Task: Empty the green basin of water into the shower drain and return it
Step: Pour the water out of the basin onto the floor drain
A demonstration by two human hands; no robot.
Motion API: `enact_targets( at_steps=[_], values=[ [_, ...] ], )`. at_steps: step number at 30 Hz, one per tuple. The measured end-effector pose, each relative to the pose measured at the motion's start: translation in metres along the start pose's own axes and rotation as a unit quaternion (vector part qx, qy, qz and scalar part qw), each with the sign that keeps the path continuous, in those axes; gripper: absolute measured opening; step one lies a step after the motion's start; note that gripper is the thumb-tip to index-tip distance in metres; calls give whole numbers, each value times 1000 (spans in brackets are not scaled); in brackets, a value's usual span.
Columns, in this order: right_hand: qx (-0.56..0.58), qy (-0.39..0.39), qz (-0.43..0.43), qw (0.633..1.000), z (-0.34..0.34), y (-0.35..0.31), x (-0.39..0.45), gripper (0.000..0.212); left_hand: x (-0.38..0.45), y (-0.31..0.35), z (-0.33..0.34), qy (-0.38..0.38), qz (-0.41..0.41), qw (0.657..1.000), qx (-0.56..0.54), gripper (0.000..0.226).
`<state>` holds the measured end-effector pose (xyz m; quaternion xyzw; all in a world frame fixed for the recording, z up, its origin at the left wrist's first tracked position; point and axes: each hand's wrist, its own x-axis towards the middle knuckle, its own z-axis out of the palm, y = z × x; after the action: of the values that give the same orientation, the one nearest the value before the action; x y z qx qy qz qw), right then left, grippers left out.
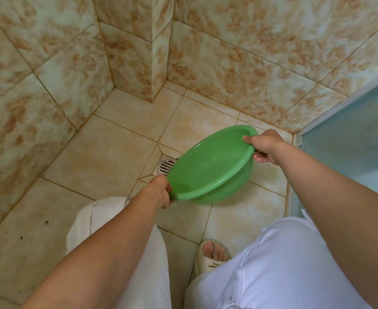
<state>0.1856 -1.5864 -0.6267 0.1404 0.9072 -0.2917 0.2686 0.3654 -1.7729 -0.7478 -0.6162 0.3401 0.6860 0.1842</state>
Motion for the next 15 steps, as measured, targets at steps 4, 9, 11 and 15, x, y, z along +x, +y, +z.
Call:
enact_targets(
  at_steps=[4, 9, 11, 15],
  values=[
    [4, -5, -26, 1000, 4, -11, -5, 35, -1, -2, 1, 5, -8, 1000, 23, 20],
    [0, -1, -63, 998, 12, -25, -10, 34, -6, -1, 0, 6, -14, 999, 45, 21],
    [-7, 5, -79, 997, 15, -29, -12, 32, -7, 0, -1, -1, -17, 999, 46, 35],
    [-27, 11, -116, 993, 19, -39, -18, 30, -10, -2, -1, -10, -19, 997, 68, 42]
  ],
)
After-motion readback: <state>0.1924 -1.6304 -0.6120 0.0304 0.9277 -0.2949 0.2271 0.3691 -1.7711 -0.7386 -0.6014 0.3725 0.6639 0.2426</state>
